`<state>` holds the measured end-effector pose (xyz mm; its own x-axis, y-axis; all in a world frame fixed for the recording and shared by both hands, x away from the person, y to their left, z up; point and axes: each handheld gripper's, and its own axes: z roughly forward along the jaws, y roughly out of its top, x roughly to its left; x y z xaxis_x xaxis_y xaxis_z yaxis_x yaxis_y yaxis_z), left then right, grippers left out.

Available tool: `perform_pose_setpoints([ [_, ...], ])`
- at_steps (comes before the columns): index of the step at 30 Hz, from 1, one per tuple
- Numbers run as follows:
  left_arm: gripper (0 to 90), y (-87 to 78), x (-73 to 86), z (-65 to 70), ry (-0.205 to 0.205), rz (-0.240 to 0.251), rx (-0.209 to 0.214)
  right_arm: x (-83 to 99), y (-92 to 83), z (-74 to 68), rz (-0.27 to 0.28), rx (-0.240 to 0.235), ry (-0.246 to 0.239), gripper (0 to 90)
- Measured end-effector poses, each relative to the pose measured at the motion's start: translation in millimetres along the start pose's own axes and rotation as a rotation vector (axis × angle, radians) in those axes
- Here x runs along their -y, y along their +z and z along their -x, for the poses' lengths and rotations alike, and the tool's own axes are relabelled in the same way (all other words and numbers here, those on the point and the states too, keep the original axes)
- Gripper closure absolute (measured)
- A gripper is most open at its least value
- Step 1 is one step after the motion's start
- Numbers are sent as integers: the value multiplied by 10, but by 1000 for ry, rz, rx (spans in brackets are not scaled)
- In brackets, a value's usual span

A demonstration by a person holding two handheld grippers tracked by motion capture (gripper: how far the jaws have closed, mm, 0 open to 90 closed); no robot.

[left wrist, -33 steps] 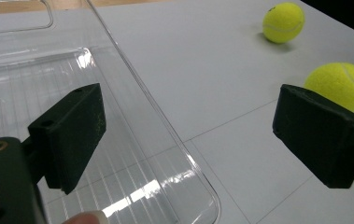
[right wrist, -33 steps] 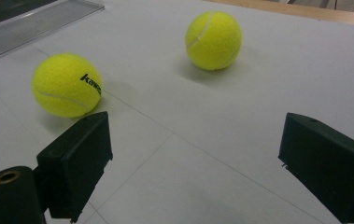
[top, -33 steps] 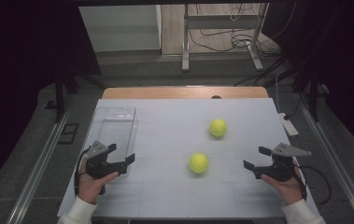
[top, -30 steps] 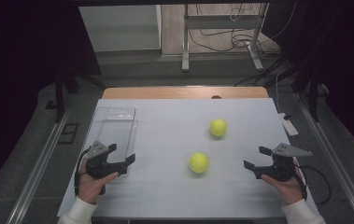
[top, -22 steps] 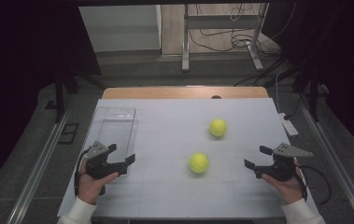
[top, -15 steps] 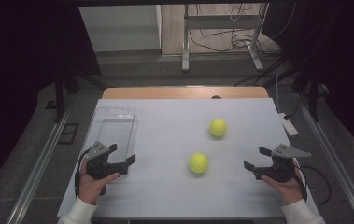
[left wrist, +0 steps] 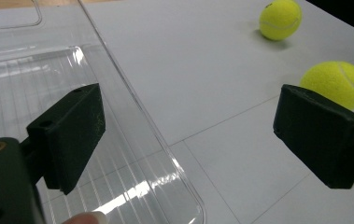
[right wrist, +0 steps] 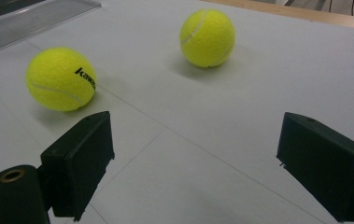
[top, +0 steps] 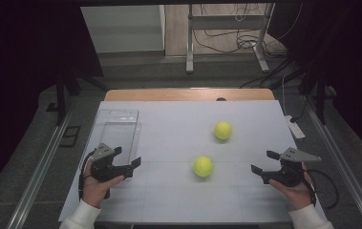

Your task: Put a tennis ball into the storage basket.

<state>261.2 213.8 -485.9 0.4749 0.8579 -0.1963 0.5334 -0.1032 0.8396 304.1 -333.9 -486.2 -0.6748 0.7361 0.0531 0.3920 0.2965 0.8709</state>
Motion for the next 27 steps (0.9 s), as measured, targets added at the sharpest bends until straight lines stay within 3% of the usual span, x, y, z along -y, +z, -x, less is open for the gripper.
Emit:
perform_pose_setpoints([
  [13,102,15,-97,85,28,-38,35,19,30,-10,-15,1,-6,112],
  [27,104,27,-170,142,40,-25,54,28,53,-27,-28,4,-15,114],
])
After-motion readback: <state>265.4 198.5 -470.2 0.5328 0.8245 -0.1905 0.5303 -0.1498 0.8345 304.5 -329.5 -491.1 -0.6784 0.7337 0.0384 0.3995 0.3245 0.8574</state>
